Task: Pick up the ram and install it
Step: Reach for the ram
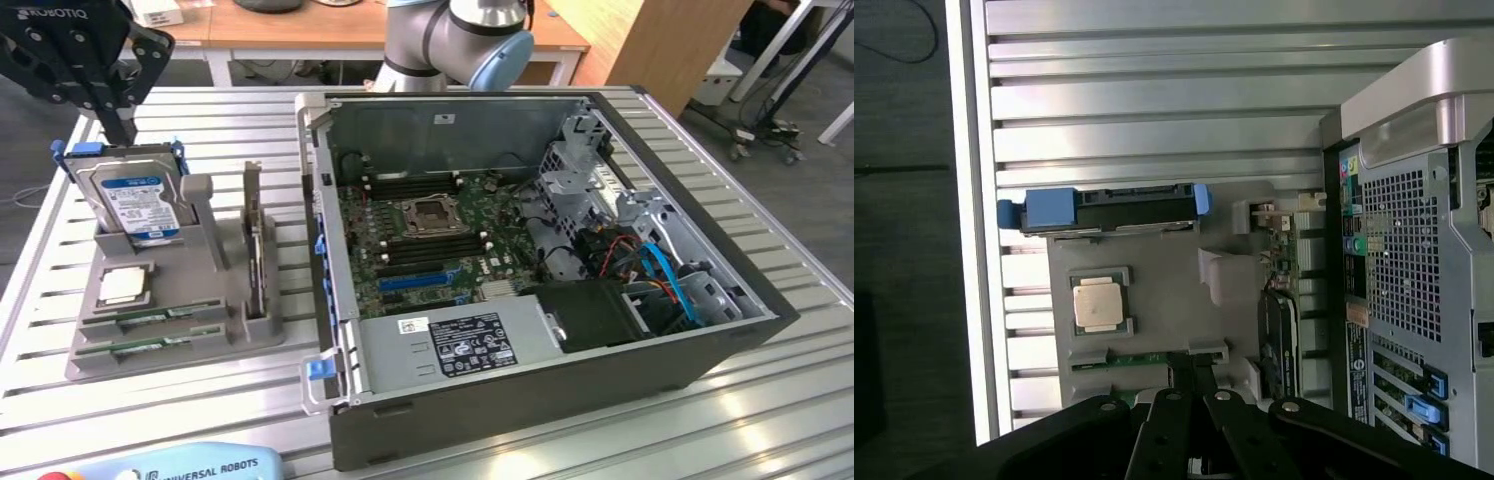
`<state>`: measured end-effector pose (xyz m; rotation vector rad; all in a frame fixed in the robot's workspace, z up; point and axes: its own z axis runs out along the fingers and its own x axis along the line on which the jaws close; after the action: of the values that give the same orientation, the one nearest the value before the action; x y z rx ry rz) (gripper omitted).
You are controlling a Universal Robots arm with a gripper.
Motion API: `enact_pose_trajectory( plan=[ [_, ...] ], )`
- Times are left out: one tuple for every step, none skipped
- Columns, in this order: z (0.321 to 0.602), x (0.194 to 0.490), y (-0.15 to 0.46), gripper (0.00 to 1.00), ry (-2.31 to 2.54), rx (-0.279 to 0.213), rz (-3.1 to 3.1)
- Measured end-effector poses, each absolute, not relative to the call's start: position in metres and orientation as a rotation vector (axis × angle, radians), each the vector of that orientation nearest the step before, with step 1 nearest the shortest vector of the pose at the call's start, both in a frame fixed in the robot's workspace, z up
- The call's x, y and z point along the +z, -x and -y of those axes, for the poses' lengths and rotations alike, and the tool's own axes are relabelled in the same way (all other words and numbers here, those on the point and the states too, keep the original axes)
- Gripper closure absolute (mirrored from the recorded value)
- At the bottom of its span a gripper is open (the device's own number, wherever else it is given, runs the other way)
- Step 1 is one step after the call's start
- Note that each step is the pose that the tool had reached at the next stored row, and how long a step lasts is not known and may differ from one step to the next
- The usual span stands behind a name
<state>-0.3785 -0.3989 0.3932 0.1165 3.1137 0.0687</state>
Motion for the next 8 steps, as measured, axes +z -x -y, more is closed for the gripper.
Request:
enact_pose_trajectory(
  plan=[
    [0.3989, 0.3932, 0.3785, 0.90, -0.117, 0.069, -3.114],
    [0.3989, 0.3932, 0.3785, 0.90, -0.116, 0.069, -3.114],
    [0.3993, 0.3932, 0.3786, 0.90, -0.117, 0.069, -3.114],
    [0.4000, 0.3932, 0.3786, 0.90, -0.117, 0.069, -3.114],
    [0.4012, 0.3931, 0.3785, 0.90, -0.117, 0.069, -3.114],
    [0.4027, 0.3932, 0.3785, 0.90, -0.117, 0.068, -3.114],
    [0.4043, 0.3932, 0.3785, 0.90, -0.117, 0.068, -3.114],
    [0.4062, 0.3931, 0.3785, 0.90, -0.117, 0.068, -3.114]
  ],
)
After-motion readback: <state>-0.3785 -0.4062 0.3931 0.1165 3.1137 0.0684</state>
